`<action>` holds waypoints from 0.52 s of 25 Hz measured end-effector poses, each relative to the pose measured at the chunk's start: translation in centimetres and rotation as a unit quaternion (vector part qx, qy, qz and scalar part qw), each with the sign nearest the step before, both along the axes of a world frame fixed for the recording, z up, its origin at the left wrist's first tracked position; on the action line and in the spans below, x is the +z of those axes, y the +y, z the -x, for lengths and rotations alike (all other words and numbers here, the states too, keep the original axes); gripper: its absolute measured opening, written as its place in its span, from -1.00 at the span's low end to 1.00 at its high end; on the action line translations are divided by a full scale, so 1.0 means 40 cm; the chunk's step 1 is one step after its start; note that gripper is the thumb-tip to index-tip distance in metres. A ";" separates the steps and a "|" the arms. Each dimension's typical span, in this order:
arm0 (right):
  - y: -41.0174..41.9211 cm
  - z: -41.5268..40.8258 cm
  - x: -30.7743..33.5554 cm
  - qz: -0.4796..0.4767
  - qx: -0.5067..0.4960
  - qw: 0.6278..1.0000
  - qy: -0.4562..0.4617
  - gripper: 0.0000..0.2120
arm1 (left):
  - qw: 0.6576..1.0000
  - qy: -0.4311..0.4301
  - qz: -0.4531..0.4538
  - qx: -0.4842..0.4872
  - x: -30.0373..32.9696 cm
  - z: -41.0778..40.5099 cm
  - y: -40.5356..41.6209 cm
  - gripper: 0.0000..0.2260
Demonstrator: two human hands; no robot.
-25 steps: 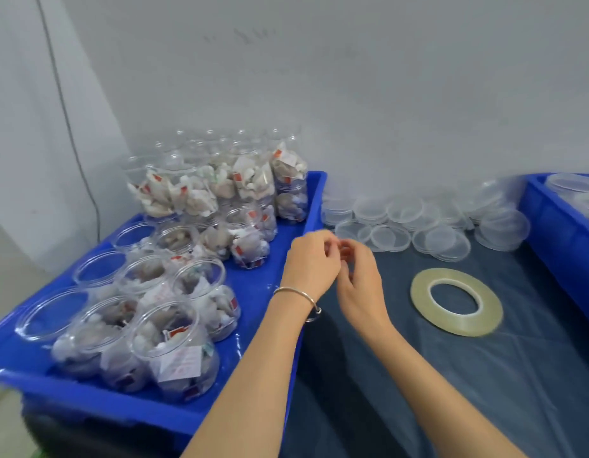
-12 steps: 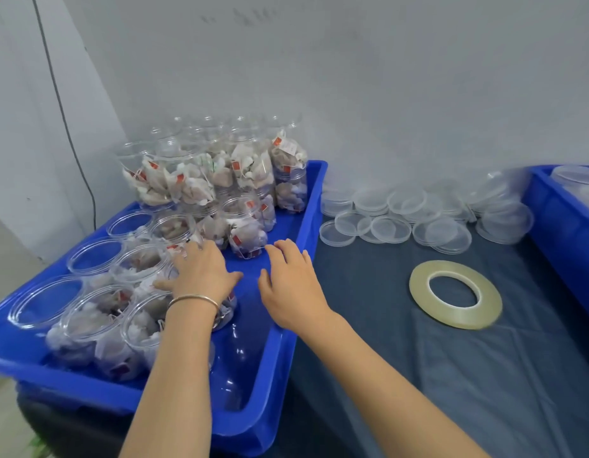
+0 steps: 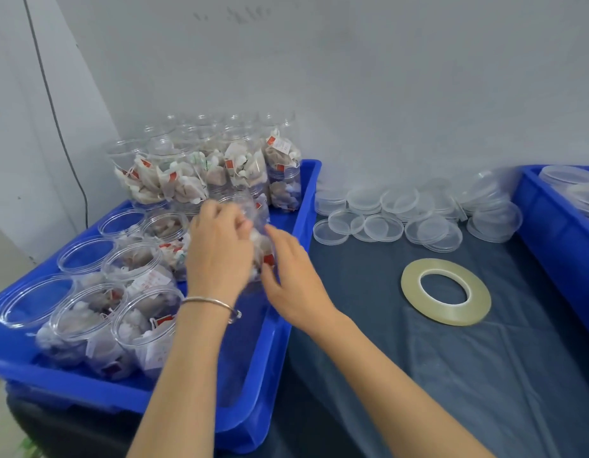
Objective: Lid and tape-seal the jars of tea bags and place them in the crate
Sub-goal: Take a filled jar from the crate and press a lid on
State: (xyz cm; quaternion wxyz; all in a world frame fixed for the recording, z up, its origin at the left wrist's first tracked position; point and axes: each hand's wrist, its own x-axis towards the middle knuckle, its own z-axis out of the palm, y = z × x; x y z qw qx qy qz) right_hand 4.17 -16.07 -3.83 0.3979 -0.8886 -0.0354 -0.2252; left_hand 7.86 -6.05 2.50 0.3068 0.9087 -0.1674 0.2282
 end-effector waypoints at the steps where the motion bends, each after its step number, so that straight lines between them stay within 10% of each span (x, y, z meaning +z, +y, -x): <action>1: -0.034 0.008 0.000 -0.056 -0.021 0.998 -0.027 -0.50 | 0.998 -0.064 0.001 -0.025 0.008 0.030 -0.030 -0.95; 5: -0.262 0.050 -0.045 -0.076 -0.214 0.974 -0.020 -0.47 | 0.972 -0.177 0.097 -0.119 -0.004 0.129 -0.125 -0.93; 13: -0.547 0.121 -0.200 0.140 -0.282 0.906 0.284 -0.29 | 0.944 -0.059 0.080 -0.314 -0.254 0.273 -0.304 -0.83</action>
